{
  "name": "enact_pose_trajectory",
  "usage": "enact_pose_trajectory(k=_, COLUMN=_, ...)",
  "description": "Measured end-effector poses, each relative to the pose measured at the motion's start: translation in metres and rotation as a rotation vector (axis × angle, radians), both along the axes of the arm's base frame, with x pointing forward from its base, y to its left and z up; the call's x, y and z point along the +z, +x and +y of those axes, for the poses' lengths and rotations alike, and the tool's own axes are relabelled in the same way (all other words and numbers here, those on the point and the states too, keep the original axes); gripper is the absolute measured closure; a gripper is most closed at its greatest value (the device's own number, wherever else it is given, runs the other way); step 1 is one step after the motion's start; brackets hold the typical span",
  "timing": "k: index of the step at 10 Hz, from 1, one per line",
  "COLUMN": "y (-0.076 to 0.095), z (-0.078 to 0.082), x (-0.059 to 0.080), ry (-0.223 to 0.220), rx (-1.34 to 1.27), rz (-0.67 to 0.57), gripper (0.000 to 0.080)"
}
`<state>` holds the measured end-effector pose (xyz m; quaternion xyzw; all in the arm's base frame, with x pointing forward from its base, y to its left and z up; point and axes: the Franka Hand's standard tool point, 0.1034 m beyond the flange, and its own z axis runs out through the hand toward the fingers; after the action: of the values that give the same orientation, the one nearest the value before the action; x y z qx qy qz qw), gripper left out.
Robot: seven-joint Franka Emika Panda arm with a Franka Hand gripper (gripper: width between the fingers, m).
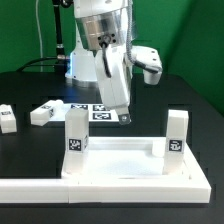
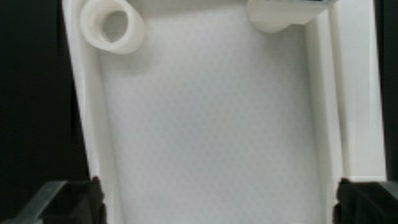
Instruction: Assemble desk
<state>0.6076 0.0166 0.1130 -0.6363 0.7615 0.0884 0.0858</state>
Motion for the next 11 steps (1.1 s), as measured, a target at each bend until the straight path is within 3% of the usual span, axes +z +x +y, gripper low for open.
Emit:
enact_pose_trajectory(k=1, y=-0.001, z=0.0, x=-0.001, ry=-0.002, rx=-0.001, rz=-0.002, gripper=0.0151)
enact_pose_trajectory(k=2, y=-0.014, z=0.004, x=-0.01, ry=-0.041, rx=-0.023, rz=-0.048, gripper=0.0151)
enact_pose_trajectory(k=4, y=-0.065, z=0.01, x=-0.039, ry=-0.075, rx=-0.012, rz=-0.014, gripper=0.0151)
enact_pose_trajectory(k=5, y=-0.077, z=0.011, x=-0.053, ry=-0.081, rx=-0.006, rz=0.021, gripper=0.0151)
enact_pose_trajectory(k=7, y=-0.083, z=0.008, x=-0.071, ry=-0.082, rx=0.005, rz=0.077, gripper=0.0151)
enact_pose_trajectory(k=11, y=-0.082, z=0.008, x=-0.071, ry=-0.083, rx=0.005, rz=0.074, gripper=0.0151)
